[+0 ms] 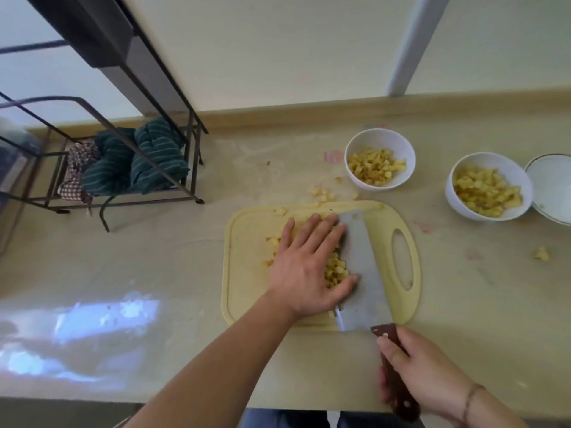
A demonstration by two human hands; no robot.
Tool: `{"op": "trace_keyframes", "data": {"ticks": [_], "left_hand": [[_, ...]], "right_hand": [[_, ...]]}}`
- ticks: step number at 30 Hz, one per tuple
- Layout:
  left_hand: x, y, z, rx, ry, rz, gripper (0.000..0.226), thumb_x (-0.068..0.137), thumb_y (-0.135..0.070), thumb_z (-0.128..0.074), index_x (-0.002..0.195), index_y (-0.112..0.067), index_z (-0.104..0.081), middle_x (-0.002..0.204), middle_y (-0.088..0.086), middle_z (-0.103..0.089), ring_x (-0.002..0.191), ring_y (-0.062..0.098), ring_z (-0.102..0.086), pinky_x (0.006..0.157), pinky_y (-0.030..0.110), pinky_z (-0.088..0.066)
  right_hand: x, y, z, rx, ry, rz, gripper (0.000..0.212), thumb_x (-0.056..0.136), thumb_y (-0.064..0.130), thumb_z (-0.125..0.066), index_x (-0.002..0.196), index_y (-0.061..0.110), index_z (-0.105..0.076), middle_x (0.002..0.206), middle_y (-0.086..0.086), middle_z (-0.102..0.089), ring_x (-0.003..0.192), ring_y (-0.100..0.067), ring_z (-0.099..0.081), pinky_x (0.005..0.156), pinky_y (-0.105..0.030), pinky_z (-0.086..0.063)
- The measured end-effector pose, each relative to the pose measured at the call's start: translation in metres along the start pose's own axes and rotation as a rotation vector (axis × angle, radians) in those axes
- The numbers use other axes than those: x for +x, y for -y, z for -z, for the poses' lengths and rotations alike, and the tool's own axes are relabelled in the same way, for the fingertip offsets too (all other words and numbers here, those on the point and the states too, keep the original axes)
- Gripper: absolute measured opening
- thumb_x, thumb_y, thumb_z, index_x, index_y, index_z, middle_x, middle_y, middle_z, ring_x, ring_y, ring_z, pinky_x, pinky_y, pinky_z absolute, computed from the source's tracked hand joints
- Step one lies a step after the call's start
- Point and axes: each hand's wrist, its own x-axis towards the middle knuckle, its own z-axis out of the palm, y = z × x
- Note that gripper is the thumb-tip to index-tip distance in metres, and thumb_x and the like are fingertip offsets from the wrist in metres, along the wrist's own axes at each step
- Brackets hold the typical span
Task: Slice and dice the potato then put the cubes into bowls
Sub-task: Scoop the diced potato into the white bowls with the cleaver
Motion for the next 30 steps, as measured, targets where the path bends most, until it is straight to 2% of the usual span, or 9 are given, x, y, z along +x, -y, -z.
{"op": "trace_keyframes", "data": {"ticks": [4, 8, 12, 16, 18, 20, 24, 28, 30], "left_hand": [[0.000, -0.001, -0.002, -0.002, -0.026, 0.014, 0.081, 0.087, -0.067, -0.051, 0.151, -0.016, -0.050, 0.161, 0.003, -0.040, 0.153, 0.026, -0.029, 0.123, 0.056, -0.023], [0.000, -0.005, -0.004, 0.010, -0.035, 0.029, 0.079, 0.089, -0.062, -0.052, 0.150, -0.012, -0.051, 0.159, 0.006, -0.043, 0.153, 0.028, -0.029, 0.123, 0.054, -0.025], [0.000, -0.006, -0.004, -0.032, -0.002, 0.007, 0.076, 0.091, -0.058, -0.056, 0.150, -0.009, -0.050, 0.160, 0.007, -0.043, 0.154, 0.030, -0.027, 0.120, 0.053, -0.031], [0.000, -0.012, -0.005, -0.054, -0.015, 0.018, 0.075, 0.091, -0.056, -0.057, 0.148, -0.008, -0.052, 0.158, 0.008, -0.044, 0.153, 0.030, -0.028, 0.118, 0.052, -0.035], [0.002, -0.017, -0.005, -0.053, -0.009, 0.029, 0.075, 0.091, -0.057, -0.055, 0.148, -0.008, -0.052, 0.158, 0.008, -0.044, 0.153, 0.029, -0.028, 0.118, 0.053, -0.035], [0.004, -0.025, -0.004, -0.059, -0.006, 0.023, 0.074, 0.091, -0.057, -0.055, 0.147, -0.009, -0.054, 0.158, 0.008, -0.045, 0.153, 0.029, -0.029, 0.119, 0.053, -0.035], [0.012, -0.041, -0.005, -0.042, 0.032, 0.029, 0.075, 0.090, -0.059, -0.052, 0.146, -0.010, -0.056, 0.157, 0.007, -0.047, 0.152, 0.029, -0.031, 0.121, 0.050, -0.033], [0.018, -0.050, -0.002, -0.013, 0.073, 0.058, 0.075, 0.089, -0.060, -0.050, 0.145, -0.011, -0.056, 0.156, 0.007, -0.048, 0.152, 0.028, -0.032, 0.121, 0.049, -0.034], [0.021, -0.054, 0.002, -0.009, 0.088, 0.068, 0.076, 0.089, -0.061, -0.049, 0.146, -0.011, -0.056, 0.156, 0.006, -0.048, 0.152, 0.028, -0.031, 0.122, 0.048, -0.033]], "right_hand": [[0.007, 0.009, -0.010, -0.012, 0.068, 0.031, 0.013, 0.103, 0.023, -0.043, 0.092, 0.021, -0.051, 0.063, -0.009, -0.069, 0.052, -0.024, -0.066, 0.057, -0.042, -0.056], [0.008, 0.009, -0.014, 0.060, 0.122, 0.086, 0.013, 0.103, 0.021, -0.043, 0.092, 0.016, -0.049, 0.064, -0.011, -0.068, 0.054, -0.030, -0.066, 0.052, -0.042, -0.052], [0.004, 0.001, -0.013, 0.153, 0.121, 0.145, 0.017, 0.103, 0.020, -0.041, 0.090, 0.018, -0.051, 0.060, -0.010, -0.062, 0.048, -0.028, -0.059, 0.043, -0.029, -0.042], [0.000, -0.006, -0.010, 0.157, 0.098, 0.198, 0.019, 0.103, 0.022, -0.040, 0.091, 0.011, -0.051, 0.058, -0.010, -0.059, 0.044, -0.026, -0.054, 0.040, -0.026, -0.038], [-0.003, -0.010, -0.007, 0.180, 0.091, 0.205, 0.022, 0.103, 0.024, -0.040, 0.091, 0.009, -0.051, 0.057, -0.010, -0.059, 0.043, -0.027, -0.054, 0.040, -0.026, -0.038], [-0.006, -0.013, -0.002, 0.219, 0.092, 0.203, 0.029, 0.102, 0.033, -0.040, 0.090, 0.009, -0.051, 0.057, -0.012, -0.059, 0.043, -0.028, -0.054, 0.042, -0.028, -0.038], [-0.010, -0.018, 0.011, 0.256, 0.106, 0.205, 0.036, 0.088, 0.042, -0.044, 0.089, 0.006, -0.052, 0.059, -0.018, -0.059, 0.043, -0.030, -0.053, 0.044, -0.032, -0.038], [-0.012, -0.019, 0.022, 0.291, 0.151, 0.209, 0.026, 0.088, 0.043, -0.044, 0.081, 0.021, -0.056, 0.059, -0.017, -0.059, 0.043, -0.029, -0.053, 0.047, -0.035, -0.038], [-0.015, -0.017, 0.027, 0.312, 0.175, 0.215, 0.027, 0.088, 0.044, -0.045, 0.080, 0.020, -0.055, 0.059, -0.018, -0.058, 0.042, -0.029, -0.053, 0.049, -0.039, -0.039]]}}
